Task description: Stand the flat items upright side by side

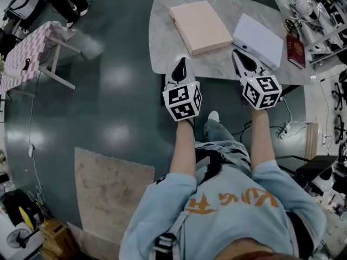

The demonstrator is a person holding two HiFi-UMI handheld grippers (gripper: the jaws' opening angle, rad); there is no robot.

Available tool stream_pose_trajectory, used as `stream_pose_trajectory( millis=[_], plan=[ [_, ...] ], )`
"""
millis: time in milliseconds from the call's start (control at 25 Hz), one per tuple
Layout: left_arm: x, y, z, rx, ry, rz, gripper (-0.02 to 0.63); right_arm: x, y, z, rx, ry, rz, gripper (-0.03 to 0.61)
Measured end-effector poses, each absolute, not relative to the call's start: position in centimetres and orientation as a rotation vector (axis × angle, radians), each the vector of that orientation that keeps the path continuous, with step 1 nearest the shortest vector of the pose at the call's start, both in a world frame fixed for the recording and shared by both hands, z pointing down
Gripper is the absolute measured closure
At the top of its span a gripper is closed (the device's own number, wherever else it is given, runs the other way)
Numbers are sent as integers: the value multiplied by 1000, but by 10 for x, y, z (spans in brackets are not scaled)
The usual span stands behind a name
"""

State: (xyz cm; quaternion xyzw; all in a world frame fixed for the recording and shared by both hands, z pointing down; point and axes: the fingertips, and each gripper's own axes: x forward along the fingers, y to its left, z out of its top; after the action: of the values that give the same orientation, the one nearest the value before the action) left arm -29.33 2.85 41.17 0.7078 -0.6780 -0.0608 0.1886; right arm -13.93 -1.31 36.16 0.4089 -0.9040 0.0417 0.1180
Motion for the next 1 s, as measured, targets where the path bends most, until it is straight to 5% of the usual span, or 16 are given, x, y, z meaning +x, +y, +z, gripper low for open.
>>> stream_pose_trajectory(
  millis=[1000],
  plan=[
    [-269,-153,455,1755,-2082,10,601,-101,-232,404,994,-2671,262,577]
  ],
)
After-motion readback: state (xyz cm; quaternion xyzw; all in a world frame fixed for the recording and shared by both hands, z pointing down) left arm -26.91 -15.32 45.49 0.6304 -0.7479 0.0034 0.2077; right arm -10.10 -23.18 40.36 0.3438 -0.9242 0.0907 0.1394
